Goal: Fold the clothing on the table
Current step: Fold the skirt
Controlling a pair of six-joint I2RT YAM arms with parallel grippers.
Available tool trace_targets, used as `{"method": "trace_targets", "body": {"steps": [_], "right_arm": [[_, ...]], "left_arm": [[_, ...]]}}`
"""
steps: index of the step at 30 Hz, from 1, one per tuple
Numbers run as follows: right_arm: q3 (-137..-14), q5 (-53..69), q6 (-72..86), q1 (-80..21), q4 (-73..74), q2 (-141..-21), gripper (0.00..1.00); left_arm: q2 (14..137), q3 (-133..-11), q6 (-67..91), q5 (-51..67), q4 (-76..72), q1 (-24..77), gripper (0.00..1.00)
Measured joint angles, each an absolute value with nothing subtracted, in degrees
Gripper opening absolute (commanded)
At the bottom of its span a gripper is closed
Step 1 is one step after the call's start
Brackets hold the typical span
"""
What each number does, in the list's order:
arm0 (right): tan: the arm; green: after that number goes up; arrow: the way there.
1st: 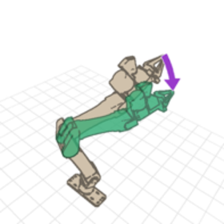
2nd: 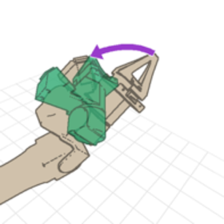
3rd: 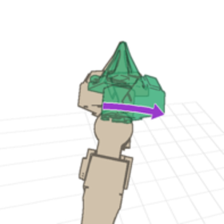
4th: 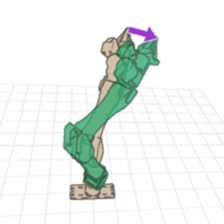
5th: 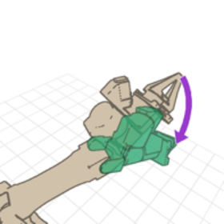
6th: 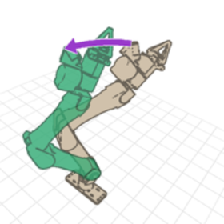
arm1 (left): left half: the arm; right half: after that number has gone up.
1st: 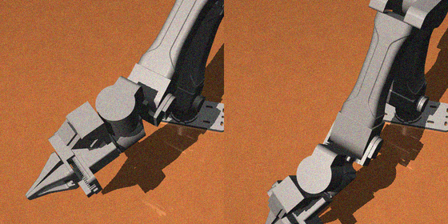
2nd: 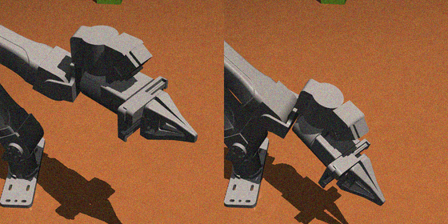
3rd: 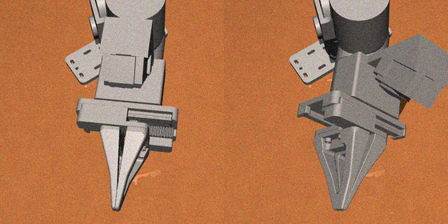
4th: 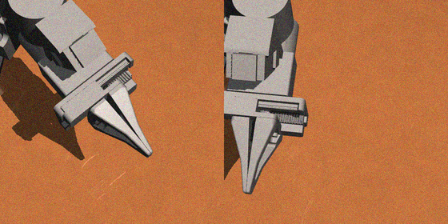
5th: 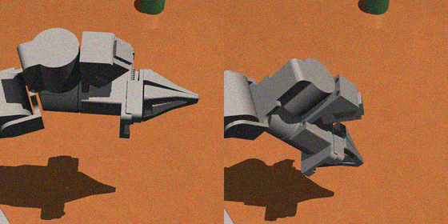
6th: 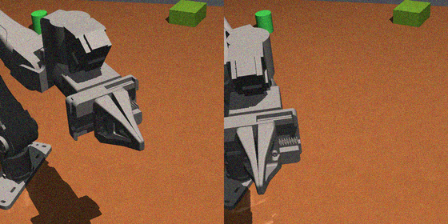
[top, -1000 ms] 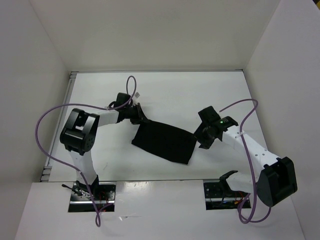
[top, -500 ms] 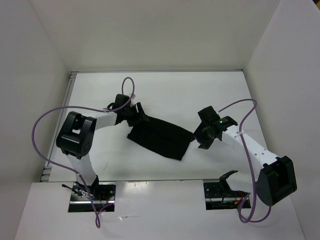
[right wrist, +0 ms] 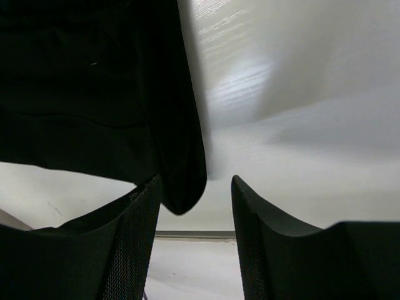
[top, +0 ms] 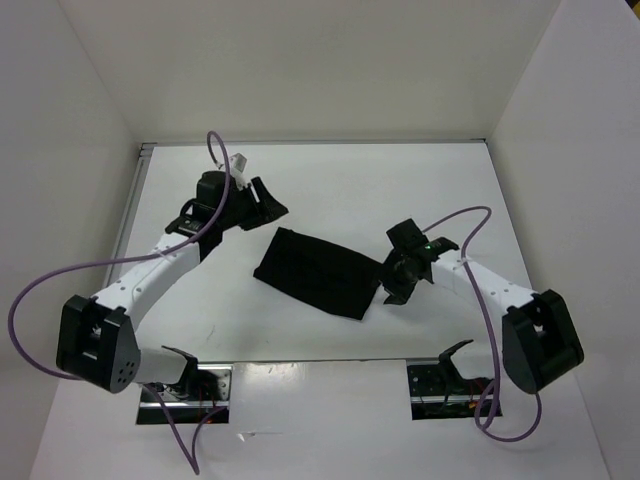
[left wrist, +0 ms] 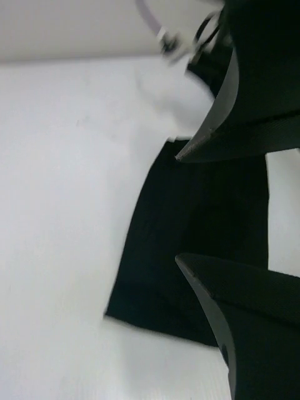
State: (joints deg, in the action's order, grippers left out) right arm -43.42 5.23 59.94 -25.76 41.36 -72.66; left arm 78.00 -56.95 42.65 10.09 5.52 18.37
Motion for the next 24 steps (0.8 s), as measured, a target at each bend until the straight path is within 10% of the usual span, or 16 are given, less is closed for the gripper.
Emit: {"method": "trace_targets", "body": {"steps": [12,18,21,24], "right_arm": [[-43.55,8.1,59.57,-29.54,33.28,-86.67,0.54],[-43.42,8.71,60.4,-32.53,32.32,-87.33,0.3],[-43.05,7.9,61.25,-32.84,31.77,-87.48,0.0],[-43.72,6.2,61.28,-32.88,32.18,-87.66,0.0]], "left_arm": [[83.85,-55.27,43.75,22.94,2.7,23.11,0.5],[83.85,-55.07,43.68,24.14,2.52,23.07,0.5],[84.01,-55.07,43.46,27.35,2.26,23.05,0.53],[84.97,-55.2,41.82,31.09,2.76,23.29,0.53]]}}
